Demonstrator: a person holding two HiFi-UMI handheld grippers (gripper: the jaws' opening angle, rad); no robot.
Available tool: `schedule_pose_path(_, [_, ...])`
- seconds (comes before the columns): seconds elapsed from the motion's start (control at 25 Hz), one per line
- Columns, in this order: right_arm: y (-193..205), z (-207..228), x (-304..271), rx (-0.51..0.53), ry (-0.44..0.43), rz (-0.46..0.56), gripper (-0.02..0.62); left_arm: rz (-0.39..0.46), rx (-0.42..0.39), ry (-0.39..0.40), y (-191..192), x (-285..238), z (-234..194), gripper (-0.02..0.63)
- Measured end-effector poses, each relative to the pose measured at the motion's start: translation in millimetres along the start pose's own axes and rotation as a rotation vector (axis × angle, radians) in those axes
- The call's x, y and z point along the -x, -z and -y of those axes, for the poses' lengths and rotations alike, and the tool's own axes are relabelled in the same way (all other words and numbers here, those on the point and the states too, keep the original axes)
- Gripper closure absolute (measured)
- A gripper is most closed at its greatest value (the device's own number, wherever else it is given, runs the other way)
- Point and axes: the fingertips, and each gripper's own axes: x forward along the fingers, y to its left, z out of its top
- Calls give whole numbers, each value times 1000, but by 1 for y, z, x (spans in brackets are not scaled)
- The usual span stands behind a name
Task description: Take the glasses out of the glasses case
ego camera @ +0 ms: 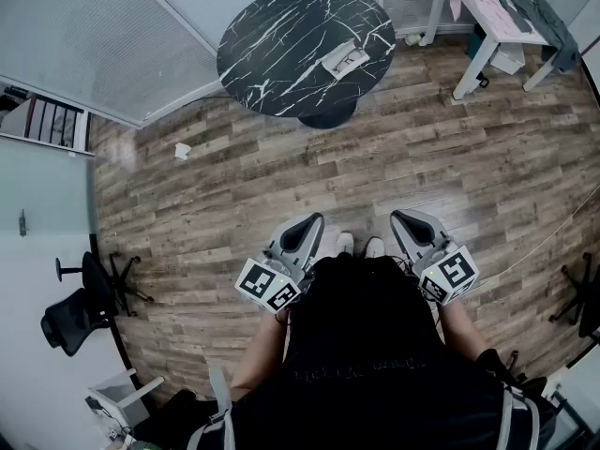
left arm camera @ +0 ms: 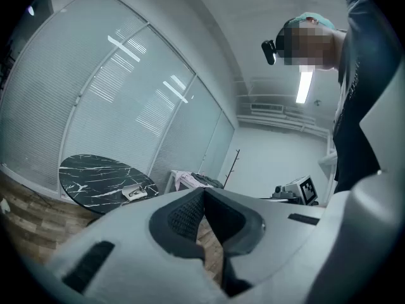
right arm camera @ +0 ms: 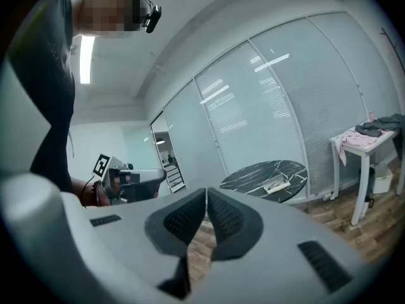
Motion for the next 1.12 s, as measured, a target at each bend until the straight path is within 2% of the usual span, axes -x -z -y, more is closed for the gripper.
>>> schedule_pose_path(0.36, [9, 5, 23, -34, -26, 38, 565, 4, -9, -25, 7, 9, 25, 589])
schedule_pose_path(0.64, [10, 11, 37, -44, -12, 59, 565, 6, -24, -35, 11, 10, 35, 589])
schedule_pose_path(0.88, [22, 21, 38, -54, 7, 25, 565, 13, -18, -28, 14, -2, 32, 588])
schedule_pose_path(1.12, [21, 28, 35, -99, 3, 44, 565, 16, -3, -18, 15, -13, 19, 589])
